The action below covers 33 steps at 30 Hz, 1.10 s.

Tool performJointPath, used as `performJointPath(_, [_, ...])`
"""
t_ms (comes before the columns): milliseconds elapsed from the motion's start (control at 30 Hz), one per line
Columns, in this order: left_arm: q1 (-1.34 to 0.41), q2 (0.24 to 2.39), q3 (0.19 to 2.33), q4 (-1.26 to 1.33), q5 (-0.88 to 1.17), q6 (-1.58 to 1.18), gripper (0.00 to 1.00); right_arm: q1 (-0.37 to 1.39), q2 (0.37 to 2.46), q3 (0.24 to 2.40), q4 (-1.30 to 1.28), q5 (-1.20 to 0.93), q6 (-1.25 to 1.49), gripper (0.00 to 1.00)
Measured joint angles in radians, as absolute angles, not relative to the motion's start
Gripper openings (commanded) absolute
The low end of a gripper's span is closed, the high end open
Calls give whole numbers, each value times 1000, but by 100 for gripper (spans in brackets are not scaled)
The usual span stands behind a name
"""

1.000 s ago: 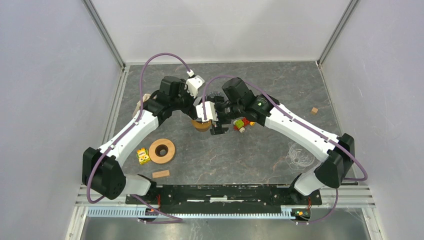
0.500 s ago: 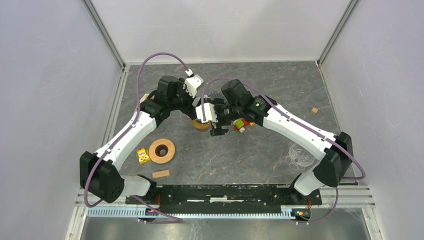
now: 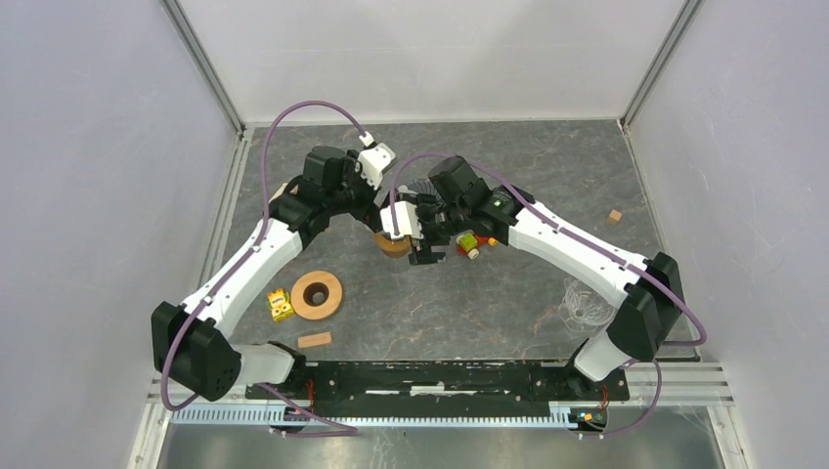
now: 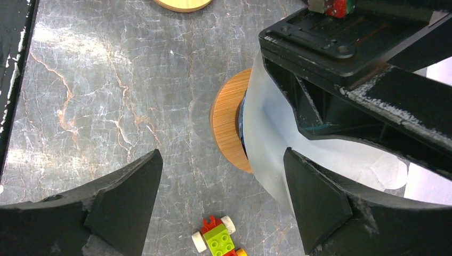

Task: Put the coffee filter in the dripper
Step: Place the coffee filter in the coffee dripper.

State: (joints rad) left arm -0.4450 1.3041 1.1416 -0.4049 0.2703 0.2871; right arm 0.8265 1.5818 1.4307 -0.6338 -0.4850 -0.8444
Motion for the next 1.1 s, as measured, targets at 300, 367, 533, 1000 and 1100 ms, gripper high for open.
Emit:
performJointPath(300, [-439, 1276, 1143, -419, 258, 287, 100, 824, 1587, 1434, -636, -488, -845, 91])
performJointPath(367, [-439, 1269, 1146, -419, 252, 287, 100, 824, 1588, 1438, -638, -489, -845, 91])
performJointPath(533, [-440, 1240, 1158, -418, 246, 286, 100, 824, 1599, 1451, -646, -489, -841, 93])
performJointPath(1000, [-439, 1201, 1185, -426, 253, 258, 100, 823, 1603, 1485, -653, -488, -831, 97])
performJointPath(1100, [-434, 1198, 1190, -435, 235, 249, 100, 823, 1594, 1489, -655, -487, -826, 97])
